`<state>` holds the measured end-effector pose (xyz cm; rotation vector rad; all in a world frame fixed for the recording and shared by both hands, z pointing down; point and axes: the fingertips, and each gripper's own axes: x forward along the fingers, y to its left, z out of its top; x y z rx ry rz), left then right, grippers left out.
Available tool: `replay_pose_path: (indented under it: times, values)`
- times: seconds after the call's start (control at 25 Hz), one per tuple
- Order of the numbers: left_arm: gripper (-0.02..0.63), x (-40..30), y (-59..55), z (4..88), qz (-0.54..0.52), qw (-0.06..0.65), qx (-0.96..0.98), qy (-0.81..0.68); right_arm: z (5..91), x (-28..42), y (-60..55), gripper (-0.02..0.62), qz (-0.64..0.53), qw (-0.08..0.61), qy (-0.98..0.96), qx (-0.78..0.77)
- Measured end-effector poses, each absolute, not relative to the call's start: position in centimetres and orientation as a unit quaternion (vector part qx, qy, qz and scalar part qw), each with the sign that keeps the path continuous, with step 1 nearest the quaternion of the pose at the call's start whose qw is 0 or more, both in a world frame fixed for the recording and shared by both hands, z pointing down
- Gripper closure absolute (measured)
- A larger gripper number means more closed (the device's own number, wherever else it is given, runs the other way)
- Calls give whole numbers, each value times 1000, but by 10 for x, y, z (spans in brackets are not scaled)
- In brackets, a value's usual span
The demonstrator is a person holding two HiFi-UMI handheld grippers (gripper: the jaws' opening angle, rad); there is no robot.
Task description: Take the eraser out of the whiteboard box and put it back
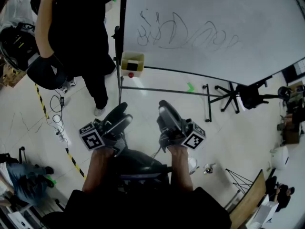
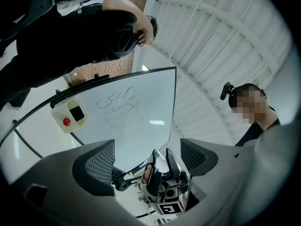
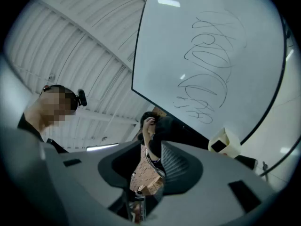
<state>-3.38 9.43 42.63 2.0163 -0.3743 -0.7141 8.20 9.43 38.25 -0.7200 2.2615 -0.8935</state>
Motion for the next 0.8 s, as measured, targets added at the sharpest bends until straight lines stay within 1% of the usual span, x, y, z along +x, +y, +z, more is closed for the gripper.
replay_pose_path:
  times: [0.36,0.52,0.8]
  values:
    - [178,-48,17,430,-294,479,817,-130,389,55,20,454,-338,286,852,-279]
    - [178,-48,-2,431,-280,480,823,-117,398,49,1,442,-353,288,842,-287]
    - [178,-62,-27,440,-275,493,817,-118,404,37,-22,442,-352,279,841,-302]
